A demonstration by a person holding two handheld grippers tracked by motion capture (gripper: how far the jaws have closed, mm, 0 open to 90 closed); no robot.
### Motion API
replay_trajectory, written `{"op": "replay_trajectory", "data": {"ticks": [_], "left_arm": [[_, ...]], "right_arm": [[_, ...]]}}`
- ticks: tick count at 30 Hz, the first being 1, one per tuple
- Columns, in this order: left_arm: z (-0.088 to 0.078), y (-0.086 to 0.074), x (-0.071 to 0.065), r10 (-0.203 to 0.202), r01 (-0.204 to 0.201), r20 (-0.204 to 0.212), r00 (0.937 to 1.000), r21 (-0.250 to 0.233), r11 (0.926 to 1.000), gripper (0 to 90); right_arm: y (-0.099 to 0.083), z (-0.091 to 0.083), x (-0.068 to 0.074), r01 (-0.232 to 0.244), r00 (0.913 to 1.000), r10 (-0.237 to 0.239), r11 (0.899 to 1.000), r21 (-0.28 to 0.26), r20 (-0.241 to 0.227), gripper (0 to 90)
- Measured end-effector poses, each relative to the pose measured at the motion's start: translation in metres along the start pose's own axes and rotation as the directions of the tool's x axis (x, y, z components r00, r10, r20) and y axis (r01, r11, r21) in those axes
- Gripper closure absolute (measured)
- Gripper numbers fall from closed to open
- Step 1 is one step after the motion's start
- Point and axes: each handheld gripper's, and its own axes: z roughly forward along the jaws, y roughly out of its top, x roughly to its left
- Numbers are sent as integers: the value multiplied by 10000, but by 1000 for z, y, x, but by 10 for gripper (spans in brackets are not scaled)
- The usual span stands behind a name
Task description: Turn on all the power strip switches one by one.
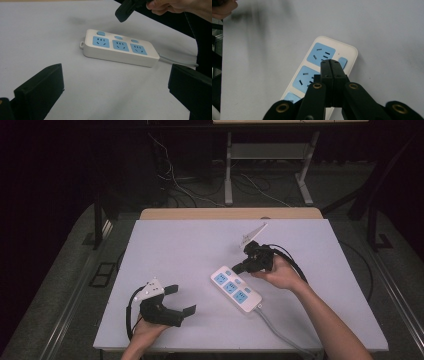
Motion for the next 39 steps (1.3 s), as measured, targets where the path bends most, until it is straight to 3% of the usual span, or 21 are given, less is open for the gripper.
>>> {"op": "replay_trajectory", "data": {"ticks": [18, 39], "left_arm": [[-1, 0, 0, -25, 25, -3, 10000, -59, 10000, 0], [-2, 0, 1, -4, 4, -10, 10000, -45, 10000, 0]], "right_arm": [[21, 1, -9, 39, 9999, -41, 9999, 149, 144, 900], [22, 24, -18, -186, 9998, 184, 9986, 498, 45, 900]]}}
